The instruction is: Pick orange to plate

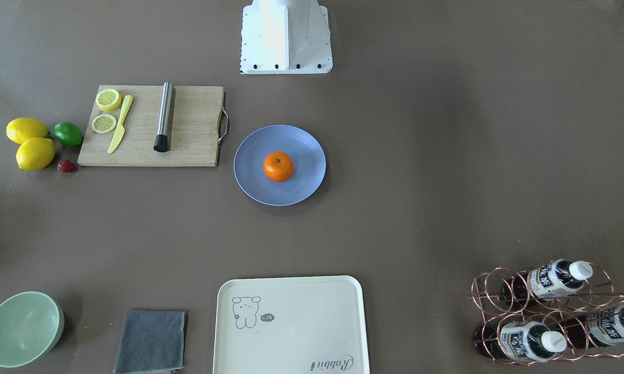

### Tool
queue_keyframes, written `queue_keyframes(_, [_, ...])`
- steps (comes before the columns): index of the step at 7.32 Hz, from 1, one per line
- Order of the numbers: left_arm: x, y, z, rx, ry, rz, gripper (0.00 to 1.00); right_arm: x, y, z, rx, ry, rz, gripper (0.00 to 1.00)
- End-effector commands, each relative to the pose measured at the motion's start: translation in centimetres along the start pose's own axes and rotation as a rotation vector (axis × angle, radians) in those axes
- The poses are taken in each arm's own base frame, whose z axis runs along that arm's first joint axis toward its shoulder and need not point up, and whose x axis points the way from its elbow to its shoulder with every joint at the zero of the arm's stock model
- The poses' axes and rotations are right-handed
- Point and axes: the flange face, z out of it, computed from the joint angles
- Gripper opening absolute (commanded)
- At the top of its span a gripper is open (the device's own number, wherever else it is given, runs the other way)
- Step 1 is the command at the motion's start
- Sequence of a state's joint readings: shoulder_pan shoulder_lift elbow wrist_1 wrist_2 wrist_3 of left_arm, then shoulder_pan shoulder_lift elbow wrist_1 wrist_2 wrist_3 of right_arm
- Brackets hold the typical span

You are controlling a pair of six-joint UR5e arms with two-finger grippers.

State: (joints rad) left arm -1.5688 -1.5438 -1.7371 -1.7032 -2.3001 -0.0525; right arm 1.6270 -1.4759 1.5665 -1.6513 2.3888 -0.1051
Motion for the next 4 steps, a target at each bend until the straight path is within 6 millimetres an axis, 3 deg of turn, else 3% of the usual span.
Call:
queue_keyframes(1, [-0.23,0.07,0.17,-0.002,-0.004,-0.001,0.98,0.75,0.41,0.15,-0.003,0.011,0.016,1.0])
queue_keyframes(4, [-0.56,0.05,0.63,-0.01,-0.007,-0.004,0.98,0.68,0.25,0.09,-0.001,0.01,0.015,1.0])
